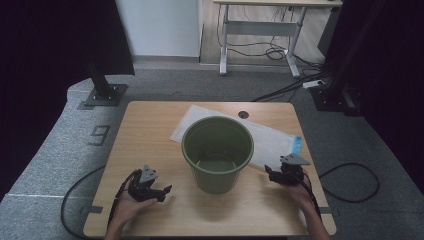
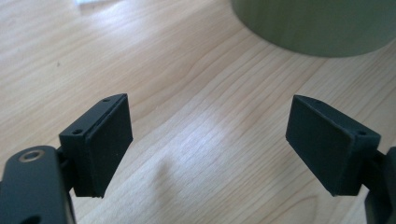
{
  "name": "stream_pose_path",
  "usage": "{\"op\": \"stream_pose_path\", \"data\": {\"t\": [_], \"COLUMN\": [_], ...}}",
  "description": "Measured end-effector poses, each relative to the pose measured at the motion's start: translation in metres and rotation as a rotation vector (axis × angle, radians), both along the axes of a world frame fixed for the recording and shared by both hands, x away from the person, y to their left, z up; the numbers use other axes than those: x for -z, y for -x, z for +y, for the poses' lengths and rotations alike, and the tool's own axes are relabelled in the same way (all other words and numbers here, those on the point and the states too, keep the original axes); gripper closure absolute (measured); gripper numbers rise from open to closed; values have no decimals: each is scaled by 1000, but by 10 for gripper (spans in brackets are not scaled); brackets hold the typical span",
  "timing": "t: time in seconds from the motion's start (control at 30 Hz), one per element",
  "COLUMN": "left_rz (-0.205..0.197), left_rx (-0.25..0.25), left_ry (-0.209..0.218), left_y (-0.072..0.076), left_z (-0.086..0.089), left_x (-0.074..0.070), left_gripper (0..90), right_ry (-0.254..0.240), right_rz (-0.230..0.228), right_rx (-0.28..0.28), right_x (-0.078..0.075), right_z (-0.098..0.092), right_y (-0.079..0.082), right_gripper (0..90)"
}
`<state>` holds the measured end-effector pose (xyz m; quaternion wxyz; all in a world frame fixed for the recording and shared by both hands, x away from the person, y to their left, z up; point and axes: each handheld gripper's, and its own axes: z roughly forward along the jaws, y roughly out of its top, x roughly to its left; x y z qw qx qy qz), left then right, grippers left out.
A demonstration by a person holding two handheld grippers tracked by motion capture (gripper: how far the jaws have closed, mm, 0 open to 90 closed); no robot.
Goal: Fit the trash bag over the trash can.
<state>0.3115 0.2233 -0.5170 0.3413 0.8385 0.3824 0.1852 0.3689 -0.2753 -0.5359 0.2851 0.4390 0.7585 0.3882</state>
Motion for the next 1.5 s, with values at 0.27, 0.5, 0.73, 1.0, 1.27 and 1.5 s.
{"op": "stream_pose_path", "data": {"t": [0.27, 0.5, 0.73, 1.0, 1.27, 1.5], "left_rz": [4, 6, 13, 14, 12, 16], "left_rx": [-7, -3, 2, 10, 9, -2], "left_ry": [-29, -57, -71, -68, -57, -55], "left_y": [1, 2, 2, 3, 2, -1], "left_z": [-4, -6, -9, -8, -7, -3], "left_x": [4, 5, 8, 8, 7, 8], "left_gripper": [145, 146, 147, 147, 151, 153], "right_ry": [-4, 30, -29, -9, -72, -53], "right_rz": [72, 117, 155, 156, 99, 108], "right_rx": [-24, 9, 15, 21, 12, -52], "right_x": [5, 17, 16, 10, 1, 5], "right_z": [13, 27, 20, -6, -23, 15], "right_y": [-42, -53, -54, -22, 4, -31], "right_gripper": [281, 326, 684, 888, 763, 480]}}
